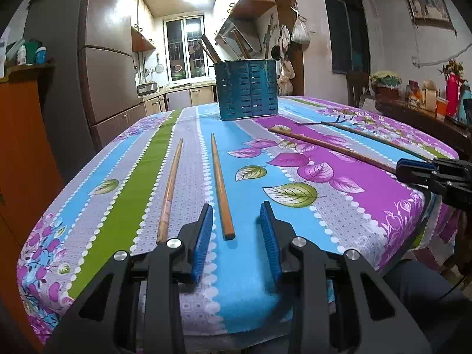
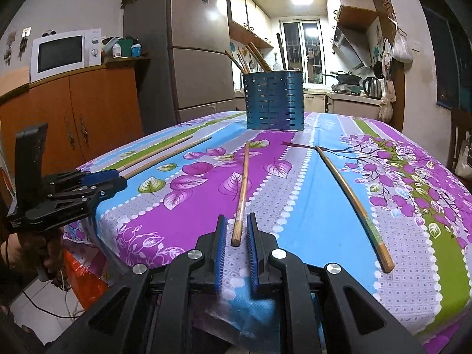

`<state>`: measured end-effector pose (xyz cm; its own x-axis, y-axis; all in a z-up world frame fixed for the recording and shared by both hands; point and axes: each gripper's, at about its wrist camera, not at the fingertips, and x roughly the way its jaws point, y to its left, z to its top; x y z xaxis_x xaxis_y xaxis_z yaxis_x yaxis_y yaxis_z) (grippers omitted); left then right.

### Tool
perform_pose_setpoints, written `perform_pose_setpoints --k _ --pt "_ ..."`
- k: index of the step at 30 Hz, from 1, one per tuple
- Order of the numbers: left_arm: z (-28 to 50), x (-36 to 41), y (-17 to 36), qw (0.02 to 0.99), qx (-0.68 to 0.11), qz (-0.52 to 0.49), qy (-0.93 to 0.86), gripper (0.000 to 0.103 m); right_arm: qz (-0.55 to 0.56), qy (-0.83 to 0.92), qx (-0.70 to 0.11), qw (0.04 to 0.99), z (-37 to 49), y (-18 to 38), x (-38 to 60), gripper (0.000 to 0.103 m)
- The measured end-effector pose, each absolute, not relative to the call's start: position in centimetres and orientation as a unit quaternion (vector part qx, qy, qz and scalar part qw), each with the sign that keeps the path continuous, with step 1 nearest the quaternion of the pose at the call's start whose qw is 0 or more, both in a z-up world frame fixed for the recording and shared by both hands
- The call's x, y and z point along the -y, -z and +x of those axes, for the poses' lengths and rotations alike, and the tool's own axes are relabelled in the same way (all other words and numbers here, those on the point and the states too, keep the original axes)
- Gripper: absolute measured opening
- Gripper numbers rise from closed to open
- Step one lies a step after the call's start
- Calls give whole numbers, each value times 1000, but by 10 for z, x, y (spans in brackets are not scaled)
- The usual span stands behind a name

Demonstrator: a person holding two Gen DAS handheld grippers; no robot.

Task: Organize utensils
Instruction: 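Move the right gripper back above the remaining chopsticks on the table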

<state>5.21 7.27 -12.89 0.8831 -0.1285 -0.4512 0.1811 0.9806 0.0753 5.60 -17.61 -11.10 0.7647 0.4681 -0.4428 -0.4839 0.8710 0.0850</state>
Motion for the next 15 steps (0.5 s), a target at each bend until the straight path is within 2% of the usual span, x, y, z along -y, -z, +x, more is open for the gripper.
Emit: perform_pose_setpoints --k 8,13,15 --pt "50 -73 130 971 -221 40 80 30 -17 -255 -230 939 55 113 177 16" --pt "49 -68 131 972 -214 45 80 20 -18 -253 -228 940 54 112 176 15" --pt "48 -67 132 974 -211 41 75 20 -16 -252 -228 940 54 112 176 14"
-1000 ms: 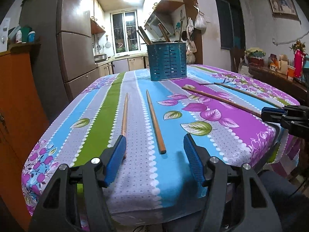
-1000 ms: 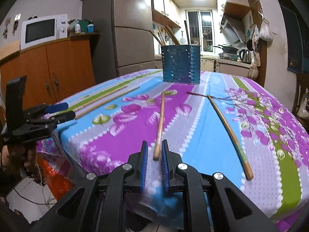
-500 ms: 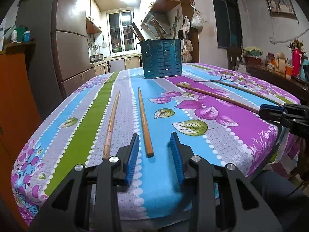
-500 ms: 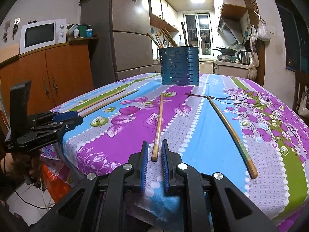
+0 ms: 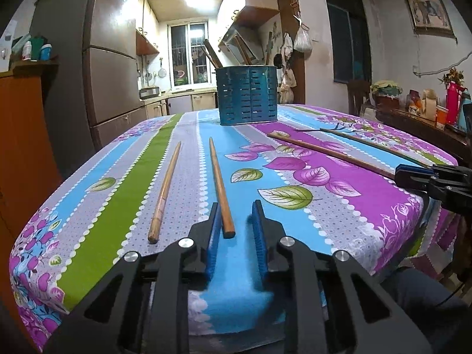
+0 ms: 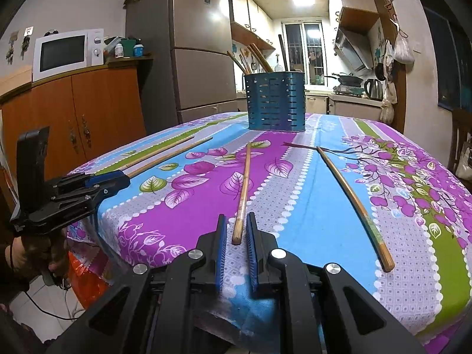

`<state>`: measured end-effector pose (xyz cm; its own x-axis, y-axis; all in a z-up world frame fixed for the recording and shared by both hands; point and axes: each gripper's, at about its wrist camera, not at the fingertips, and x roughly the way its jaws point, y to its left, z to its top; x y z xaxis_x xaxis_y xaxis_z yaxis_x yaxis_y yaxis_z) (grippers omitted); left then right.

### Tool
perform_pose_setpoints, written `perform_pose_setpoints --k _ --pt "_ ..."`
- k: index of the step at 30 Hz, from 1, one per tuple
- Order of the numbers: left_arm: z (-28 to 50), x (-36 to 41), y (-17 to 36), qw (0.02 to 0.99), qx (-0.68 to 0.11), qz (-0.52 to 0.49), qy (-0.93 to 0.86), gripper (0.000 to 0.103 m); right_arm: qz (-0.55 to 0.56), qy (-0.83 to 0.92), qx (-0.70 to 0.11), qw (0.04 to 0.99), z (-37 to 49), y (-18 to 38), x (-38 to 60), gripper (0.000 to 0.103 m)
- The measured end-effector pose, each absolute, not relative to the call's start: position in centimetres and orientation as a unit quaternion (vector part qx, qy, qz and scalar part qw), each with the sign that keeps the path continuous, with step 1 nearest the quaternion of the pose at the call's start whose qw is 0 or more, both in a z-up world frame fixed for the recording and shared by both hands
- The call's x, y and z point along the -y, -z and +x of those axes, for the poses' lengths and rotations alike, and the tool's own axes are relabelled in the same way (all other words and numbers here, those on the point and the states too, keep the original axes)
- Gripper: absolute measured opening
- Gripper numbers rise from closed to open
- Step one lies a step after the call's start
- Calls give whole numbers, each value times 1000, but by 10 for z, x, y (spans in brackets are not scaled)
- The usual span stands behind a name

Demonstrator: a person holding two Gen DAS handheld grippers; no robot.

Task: Organize utensils
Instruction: 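Move the right gripper back above the remaining chopsticks on the table, then close the right gripper on another bamboo chopstick and lift it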

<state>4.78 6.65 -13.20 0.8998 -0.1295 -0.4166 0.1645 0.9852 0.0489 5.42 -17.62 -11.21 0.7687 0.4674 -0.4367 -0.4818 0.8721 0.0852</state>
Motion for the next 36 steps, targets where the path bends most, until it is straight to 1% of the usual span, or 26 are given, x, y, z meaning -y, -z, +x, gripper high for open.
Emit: perform_pose_setpoints --k 5,7,10,11,12,13,14,22,30,36 --pt "46 -68 133 976 -202 35 73 21 -16 -254 -227 940 54 113 177 14" --pt "46 -69 133 976 -202 30 71 23 -19 -253 -228 940 53 112 177 14" --pt "47 -71 132 976 -203 22 69 23 -19 -251 -229 940 53 111 177 14" --pt "48 -72 132 976 -204 22 68 21 -18 -250 -229 941 53 111 177 13" --pt "48 -72 132 976 -205 22 64 17 -15 -249 -229 941 53 111 178 9" --pt "48 -73 131 977 -206 21 58 9 -12 -249 -229 941 53 111 178 8" --pt "48 -76 131 977 -207 15 53 7 -12 -248 -228 941 53 111 178 8" --pt "44 -76 122 976 -208 15 57 6 -4 -239 -214 947 51 103 182 7" --pt "31 -73 65 986 -147 22 80 6 -21 -240 -156 958 35 49 191 7" --pt "42 -67 18 989 -99 37 101 6 -50 -254 -109 960 46 -3 186 7"
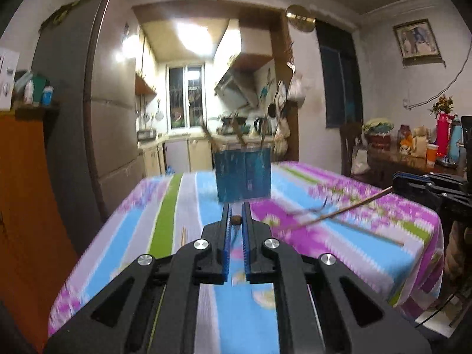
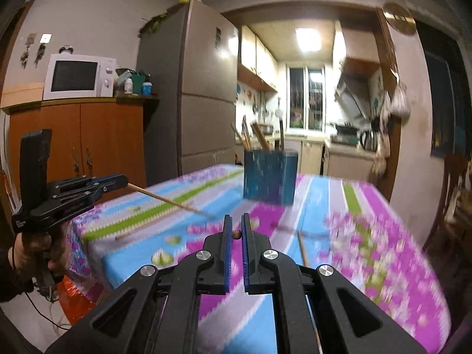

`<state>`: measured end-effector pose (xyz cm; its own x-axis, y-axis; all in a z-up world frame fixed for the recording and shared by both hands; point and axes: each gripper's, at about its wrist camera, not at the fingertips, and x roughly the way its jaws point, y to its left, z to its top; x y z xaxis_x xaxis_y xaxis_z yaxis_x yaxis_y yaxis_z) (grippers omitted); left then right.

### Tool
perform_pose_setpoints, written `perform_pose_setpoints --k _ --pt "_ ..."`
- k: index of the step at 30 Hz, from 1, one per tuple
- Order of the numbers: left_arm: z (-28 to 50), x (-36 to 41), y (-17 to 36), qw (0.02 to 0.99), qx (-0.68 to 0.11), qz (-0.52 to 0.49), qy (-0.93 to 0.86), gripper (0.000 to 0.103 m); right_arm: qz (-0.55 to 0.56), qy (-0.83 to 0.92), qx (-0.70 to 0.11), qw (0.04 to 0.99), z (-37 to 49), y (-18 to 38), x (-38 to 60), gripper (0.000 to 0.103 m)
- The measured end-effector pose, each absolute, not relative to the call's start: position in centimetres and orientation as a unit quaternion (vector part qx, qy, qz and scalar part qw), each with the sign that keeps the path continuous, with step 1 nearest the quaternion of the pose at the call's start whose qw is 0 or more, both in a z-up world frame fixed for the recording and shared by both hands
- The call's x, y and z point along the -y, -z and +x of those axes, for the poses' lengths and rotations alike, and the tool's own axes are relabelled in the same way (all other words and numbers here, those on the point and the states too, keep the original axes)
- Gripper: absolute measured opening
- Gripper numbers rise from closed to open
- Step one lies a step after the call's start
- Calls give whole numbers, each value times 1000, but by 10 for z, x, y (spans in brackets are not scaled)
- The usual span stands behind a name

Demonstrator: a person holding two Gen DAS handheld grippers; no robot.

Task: Organize utensils
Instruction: 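Close the right gripper on another bamboo chopstick and lift it, then carry the upright chopstick over the blue holder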

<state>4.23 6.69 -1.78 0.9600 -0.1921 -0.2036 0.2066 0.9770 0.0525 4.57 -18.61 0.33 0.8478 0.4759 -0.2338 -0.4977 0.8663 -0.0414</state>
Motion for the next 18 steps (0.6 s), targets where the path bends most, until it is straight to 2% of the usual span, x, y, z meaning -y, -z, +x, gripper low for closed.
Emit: perform_pose_setpoints --k 5,18 --pt "72 -59 -21 989 -82 49 117 6 -59 -266 -95 958 74 -39 180 7" --pt "133 -50 -80 985 -88 38 144 6 -39 -277 -157 947 167 -107 173 7"
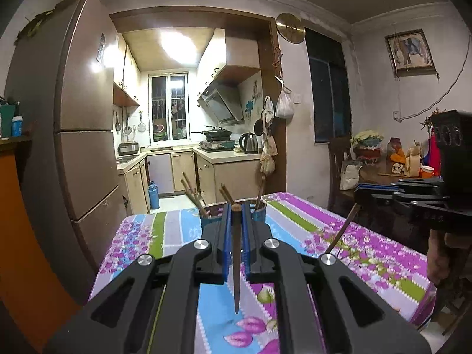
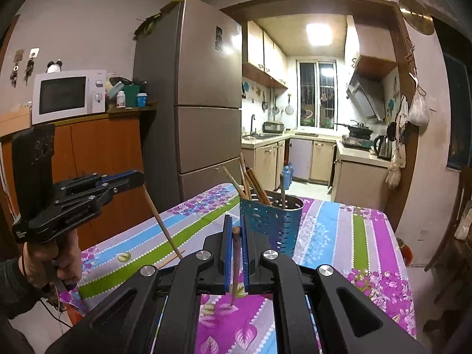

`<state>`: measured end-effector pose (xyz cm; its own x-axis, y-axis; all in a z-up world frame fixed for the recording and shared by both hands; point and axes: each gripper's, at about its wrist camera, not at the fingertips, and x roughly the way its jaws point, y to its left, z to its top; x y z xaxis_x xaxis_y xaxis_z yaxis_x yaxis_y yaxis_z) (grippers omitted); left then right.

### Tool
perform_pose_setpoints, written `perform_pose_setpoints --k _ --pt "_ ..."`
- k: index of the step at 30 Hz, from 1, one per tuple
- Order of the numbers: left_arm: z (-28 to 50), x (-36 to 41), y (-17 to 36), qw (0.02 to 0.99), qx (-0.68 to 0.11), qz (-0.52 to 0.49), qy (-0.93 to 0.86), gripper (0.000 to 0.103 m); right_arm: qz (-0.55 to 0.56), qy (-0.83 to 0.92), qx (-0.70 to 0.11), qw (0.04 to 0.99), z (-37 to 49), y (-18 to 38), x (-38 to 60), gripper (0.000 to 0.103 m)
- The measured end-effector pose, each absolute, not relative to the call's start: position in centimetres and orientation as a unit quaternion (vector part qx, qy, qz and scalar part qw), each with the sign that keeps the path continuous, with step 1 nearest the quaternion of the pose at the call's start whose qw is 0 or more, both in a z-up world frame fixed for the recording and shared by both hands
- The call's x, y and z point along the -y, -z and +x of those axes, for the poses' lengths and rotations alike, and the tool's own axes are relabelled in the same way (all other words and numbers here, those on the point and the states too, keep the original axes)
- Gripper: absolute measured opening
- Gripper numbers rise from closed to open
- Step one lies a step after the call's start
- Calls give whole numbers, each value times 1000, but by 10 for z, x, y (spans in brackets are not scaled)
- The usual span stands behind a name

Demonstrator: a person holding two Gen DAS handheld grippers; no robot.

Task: Organize utensils
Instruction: 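Carry the upright chopstick over the blue holder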

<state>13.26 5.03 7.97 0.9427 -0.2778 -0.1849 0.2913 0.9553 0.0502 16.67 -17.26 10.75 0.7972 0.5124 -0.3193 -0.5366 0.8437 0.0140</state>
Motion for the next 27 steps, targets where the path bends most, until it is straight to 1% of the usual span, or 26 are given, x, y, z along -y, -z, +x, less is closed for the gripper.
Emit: perform_pose_setpoints --k 4,10,19,27 --pt "143 -49 -95 983 -95 43 150 6 -45 -268 -165 948 180 -125 169 7" --pt "166 -50 -120 982 -115 38 146 6 -51 -261 -180 947 207 -165 166 7" --pt "209 -55 -176 981 -135 29 134 6 -65 -253 -203 944 252 -221 150 7" --pt "246 -51 -209 982 -146 32 115 6 -63 -245 -210 944 285 -263 146 7"
